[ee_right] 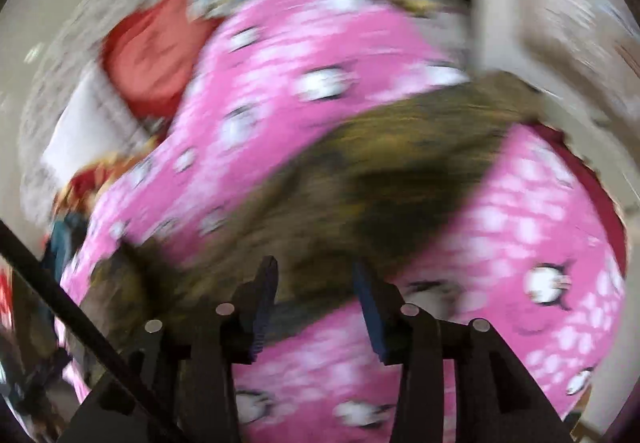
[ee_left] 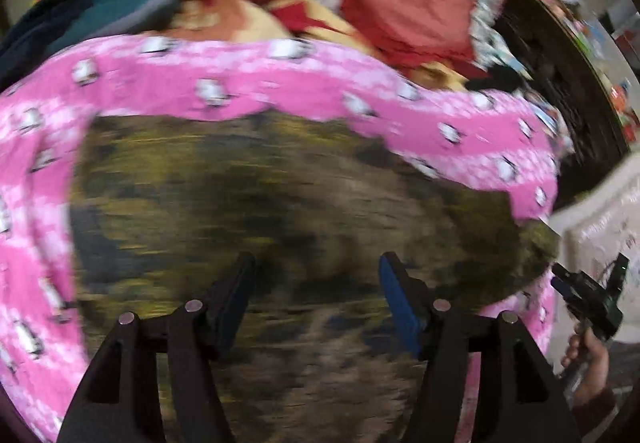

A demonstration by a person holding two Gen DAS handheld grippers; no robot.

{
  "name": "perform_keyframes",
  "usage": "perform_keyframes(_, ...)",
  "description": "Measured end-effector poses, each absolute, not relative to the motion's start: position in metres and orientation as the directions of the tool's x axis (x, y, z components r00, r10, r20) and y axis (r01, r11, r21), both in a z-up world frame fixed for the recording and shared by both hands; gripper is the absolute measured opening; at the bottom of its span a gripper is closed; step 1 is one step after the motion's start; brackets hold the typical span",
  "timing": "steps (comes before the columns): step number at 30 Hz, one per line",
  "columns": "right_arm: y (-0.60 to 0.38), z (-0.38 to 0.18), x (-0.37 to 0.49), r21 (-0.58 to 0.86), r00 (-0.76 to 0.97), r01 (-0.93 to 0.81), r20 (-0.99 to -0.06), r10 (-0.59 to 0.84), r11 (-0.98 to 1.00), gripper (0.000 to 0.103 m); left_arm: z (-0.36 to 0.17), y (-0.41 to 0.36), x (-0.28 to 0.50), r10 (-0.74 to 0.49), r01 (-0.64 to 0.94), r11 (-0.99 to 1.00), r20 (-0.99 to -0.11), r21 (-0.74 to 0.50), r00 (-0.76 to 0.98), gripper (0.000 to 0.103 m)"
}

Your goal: Fold small clothes

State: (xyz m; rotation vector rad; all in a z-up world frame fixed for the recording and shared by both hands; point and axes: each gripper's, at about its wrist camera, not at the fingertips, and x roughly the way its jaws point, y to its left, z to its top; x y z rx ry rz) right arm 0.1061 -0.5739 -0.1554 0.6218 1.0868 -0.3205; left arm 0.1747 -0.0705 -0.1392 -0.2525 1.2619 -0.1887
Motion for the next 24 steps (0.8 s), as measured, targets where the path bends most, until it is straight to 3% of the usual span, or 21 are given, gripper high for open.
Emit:
perform_keyframes(6, -0.664, -0.165, 0.084, 0.356, 0.483, 0.687, -0.875, -0.033, 0.634, 0.055, -0.145, -0.156, 0.187, -0.354, 0.107, 0.935, -0.900, -0.337, 0.254, 0.063)
perform_keyframes(12, -0.696, -0.189, 0.097, 0.369, 0.473, 0.699, -0.881, -0.009, 0.612, 0.054, -0.156, -0.212, 0.191, -0.357, 0.177, 0.930, -0.907, -0.322, 0.222, 0.063)
perform_keyframes(19, -0.701, -0.215, 0.114, 0.407, 0.487, 0.681, -0.873, 0.040, 0.609, 0.050, -0.166, -0.223, 0.191, -0.336, 0.167, 0.937, -0.921, -0.306, 0.198, 0.063)
perform_keyframes(20, -0.702, -0.217, 0.117, 0.405, 0.489, 0.681, -0.872, 0.033, 0.610, 0.041, -0.167, -0.222, 0.191, -0.333, 0.162, 0.939, -0.922, -0.304, 0.199, 0.063)
perform_keyframes(21, -0.704, -0.218, 0.119, 0.409, 0.495, 0.680, -0.868, 0.030, 0.609, 0.021, -0.168, -0.222, 0.191, -0.333, 0.156, 0.939, -0.922, -0.306, 0.200, 0.063)
perform_keyframes(22, -0.705, -0.220, 0.120, 0.429, 0.505, 0.674, -0.862, 0.049, 0.601, 0.009, -0.168, -0.222, 0.192, -0.333, 0.152, 0.940, -0.921, -0.307, 0.200, 0.063)
perform_keyframes(24, -0.706, -0.215, 0.118, 0.456, 0.526, 0.669, -0.848, 0.059, 0.587, 0.005, -0.167, -0.220, 0.192, -0.333, 0.144, 0.940, -0.921, -0.309, 0.200, 0.063)
